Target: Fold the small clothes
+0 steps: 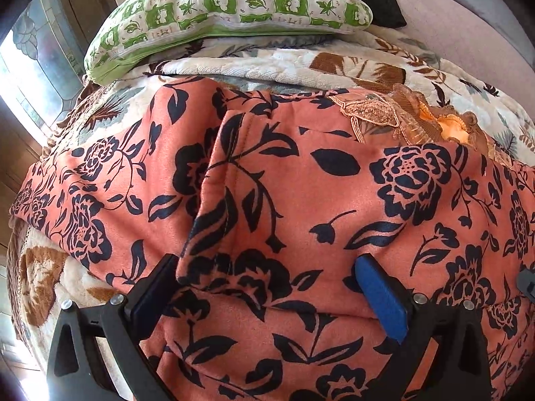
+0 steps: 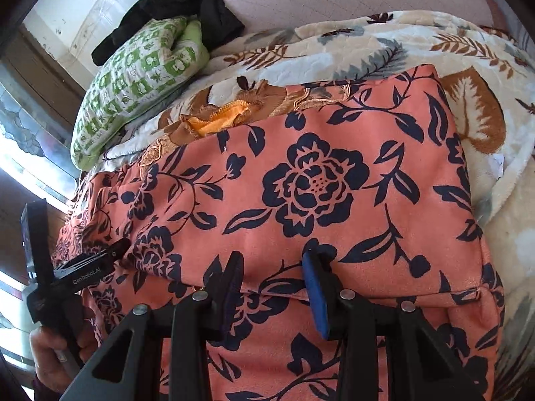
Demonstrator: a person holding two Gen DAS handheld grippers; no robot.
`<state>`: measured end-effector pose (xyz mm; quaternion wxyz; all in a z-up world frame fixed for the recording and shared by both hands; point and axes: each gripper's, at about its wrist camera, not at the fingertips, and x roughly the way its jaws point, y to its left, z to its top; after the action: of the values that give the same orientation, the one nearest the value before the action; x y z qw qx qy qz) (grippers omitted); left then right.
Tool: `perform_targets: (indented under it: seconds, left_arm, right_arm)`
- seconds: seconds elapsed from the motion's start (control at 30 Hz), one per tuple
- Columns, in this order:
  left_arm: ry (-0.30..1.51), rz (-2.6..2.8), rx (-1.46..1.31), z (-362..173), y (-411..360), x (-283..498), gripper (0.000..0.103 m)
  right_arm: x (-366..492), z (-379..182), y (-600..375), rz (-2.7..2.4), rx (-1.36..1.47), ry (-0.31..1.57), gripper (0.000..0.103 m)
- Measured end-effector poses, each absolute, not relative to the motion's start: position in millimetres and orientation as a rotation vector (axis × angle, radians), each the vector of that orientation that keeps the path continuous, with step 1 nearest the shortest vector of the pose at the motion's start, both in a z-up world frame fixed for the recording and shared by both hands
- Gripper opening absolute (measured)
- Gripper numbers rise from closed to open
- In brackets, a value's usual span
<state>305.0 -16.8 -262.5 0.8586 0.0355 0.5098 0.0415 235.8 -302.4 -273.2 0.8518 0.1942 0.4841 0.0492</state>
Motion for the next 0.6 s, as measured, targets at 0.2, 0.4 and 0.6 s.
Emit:
perform_targets:
  seconds: [0.2, 0.4, 0.6]
  left_arm:
    - [0.956, 0.024, 0.075, -237, -32, 292, 0.103]
    - [0.996, 0.032, 0.273, -264, -62, 291, 0.103]
    - [0.938, 0.049, 0.151, -239, -39, 291, 0.103]
  right_arm:
    - [228, -260, -298, 0.131, 0.41, 0.975, 0.041]
    - [235, -275, -295, 0.124, 0.408, 1.03, 0.041]
    - [229, -257, -299, 0.102, 0.386, 0.961, 0.041]
